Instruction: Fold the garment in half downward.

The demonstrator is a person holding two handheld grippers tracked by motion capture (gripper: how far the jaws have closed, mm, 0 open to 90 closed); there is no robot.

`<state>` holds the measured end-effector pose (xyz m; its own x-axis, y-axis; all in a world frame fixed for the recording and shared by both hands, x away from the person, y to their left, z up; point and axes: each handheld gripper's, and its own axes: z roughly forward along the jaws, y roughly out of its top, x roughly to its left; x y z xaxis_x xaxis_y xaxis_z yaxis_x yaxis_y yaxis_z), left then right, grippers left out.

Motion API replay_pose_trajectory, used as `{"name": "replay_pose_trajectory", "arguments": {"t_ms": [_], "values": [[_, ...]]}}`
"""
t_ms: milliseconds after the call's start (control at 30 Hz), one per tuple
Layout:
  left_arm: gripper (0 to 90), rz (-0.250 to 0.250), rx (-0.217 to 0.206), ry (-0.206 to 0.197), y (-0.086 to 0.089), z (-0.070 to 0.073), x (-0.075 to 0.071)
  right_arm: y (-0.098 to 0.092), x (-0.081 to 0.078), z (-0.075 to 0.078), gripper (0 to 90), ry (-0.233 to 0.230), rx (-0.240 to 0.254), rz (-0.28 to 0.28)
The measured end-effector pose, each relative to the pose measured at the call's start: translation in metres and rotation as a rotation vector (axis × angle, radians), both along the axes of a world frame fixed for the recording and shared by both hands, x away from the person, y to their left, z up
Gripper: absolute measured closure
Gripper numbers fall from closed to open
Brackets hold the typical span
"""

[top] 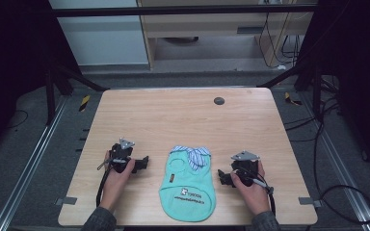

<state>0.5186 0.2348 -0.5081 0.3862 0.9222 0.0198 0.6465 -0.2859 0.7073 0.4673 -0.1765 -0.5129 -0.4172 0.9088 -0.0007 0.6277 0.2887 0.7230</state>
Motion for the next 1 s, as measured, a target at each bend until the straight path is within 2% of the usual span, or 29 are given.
{"name": "replay_pose_trajectory", "arguments": {"t_ms": [467,600,633,667,700,733,767,800,833,867,900,967,1000], "values": [[0.0,-0.036,0.0,0.003,0.0,0.001,-0.002,0.0,0.0,0.0,0.4,0.0,0.002,-0.004],[3.5,-0.062,-0.001,-0.003,0.0,0.004,-0.004,0.0,0.0,0.0,0.5,0.0,0.001,-0.004],[4.0,-0.078,-0.02,-0.007,-0.002,0.007,-0.006,0.0,0.0,0.0,6.2,-0.007,0.001,-0.012],[4.5,-0.104,-0.017,-0.012,-0.004,0.01,-0.007,0.0,-0.001,0.002,13.1,-0.015,0.014,-0.019],[4.6,-0.104,-0.017,-0.012,-0.004,0.01,-0.007,0.0,-0.001,0.002,13.1,-0.015,0.014,-0.019],[4.6,-0.131,-0.012,-0.011,-0.007,0.012,-0.008,0.0,0.0,0.003,17.7,-0.021,0.014,-0.015],[7.5,-0.181,-0.002,-0.018,-0.013,0.019,-0.007,0.001,0.004,0.008,24.3,-0.018,0.028,0.012],[9.4,-0.181,-0.002,-0.018,-0.013,0.019,-0.007,0.001,0.004,0.008,24.3,-0.018,0.028,0.012],[11.4,-0.205,-0.032,-0.02,-0.02,0.025,-0.003,0.006,0.013,0.017,31.7,-0.036,0.001,0.045],[12.5,-0.205,-0.032,-0.02,-0.02,0.025,-0.003,0.006,0.013,0.017,31.7,-0.036,0.001,0.045],[13.0,-0.233,-0.029,-0.003,-0.029,0.031,0.004,0.011,0.022,0.024,41.3,-0.036,-0.014,0.064],[14.4,-0.257,-0.016,-0.002,-0.037,0.038,0.012,0.015,0.035,0.031,46.1,-0.03,-0.021,0.09],[15.4,-0.269,-0.024,0.004,-0.041,0.042,0.017,0.018,0.041,0.035,49.6,-0.023,-0.027,0.103]]}}
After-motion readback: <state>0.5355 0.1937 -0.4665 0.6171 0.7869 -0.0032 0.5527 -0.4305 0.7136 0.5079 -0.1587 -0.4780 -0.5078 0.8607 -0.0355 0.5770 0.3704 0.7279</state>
